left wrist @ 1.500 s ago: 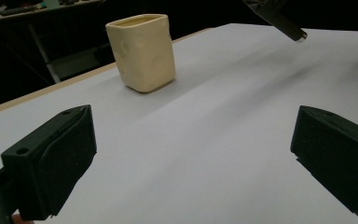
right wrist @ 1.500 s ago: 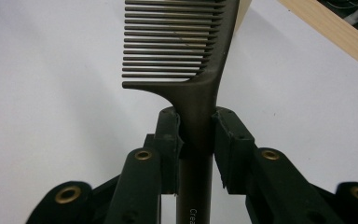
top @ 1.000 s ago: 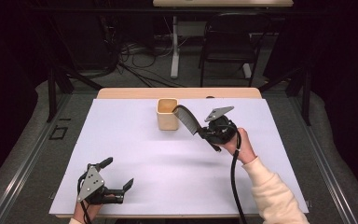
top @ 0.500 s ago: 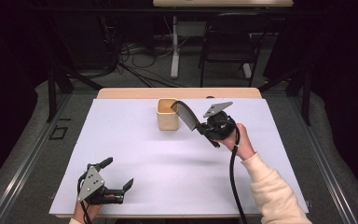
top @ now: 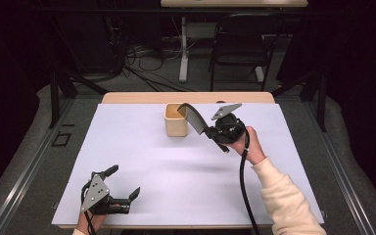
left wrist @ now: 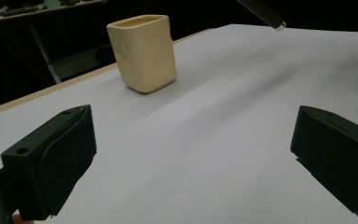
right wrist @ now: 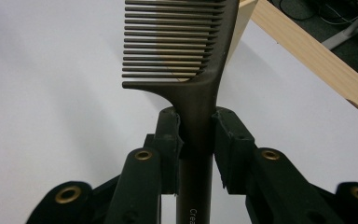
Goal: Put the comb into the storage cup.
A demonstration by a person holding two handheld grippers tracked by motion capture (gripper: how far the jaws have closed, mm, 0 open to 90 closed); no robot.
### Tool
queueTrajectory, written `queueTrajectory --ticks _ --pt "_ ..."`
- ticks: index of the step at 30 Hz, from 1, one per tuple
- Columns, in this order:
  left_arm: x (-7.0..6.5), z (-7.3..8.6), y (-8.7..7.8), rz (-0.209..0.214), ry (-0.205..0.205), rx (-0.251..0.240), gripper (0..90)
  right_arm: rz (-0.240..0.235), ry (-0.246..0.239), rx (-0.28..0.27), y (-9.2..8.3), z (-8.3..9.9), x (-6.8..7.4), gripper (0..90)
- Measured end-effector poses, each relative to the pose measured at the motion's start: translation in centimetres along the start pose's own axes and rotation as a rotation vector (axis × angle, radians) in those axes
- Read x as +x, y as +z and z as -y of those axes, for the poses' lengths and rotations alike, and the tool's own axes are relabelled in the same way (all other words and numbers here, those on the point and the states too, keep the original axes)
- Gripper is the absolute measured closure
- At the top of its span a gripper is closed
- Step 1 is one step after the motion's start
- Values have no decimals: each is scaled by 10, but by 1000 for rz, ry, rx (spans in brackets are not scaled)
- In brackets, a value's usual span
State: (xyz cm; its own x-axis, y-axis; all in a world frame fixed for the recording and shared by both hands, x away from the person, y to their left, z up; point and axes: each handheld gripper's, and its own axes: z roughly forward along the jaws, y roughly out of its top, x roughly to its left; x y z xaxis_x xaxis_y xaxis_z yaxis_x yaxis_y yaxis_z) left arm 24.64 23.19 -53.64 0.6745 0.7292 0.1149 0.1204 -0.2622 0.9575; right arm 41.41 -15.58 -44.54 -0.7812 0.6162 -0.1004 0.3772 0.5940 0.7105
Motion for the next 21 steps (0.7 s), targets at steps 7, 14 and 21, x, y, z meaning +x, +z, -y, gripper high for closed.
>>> queueTrajectory --ticks 7,14,21 --pt "0 0 0 2 -2 0 2 1 -3 2 1 -5 -2 721" --pt "0 0 0 0 -1 -1 2 0 -8 2 4 -8 -4 721" --pt "0 0 0 2 -1 -2 2 -2 -1 7 4 -10 -5 721"
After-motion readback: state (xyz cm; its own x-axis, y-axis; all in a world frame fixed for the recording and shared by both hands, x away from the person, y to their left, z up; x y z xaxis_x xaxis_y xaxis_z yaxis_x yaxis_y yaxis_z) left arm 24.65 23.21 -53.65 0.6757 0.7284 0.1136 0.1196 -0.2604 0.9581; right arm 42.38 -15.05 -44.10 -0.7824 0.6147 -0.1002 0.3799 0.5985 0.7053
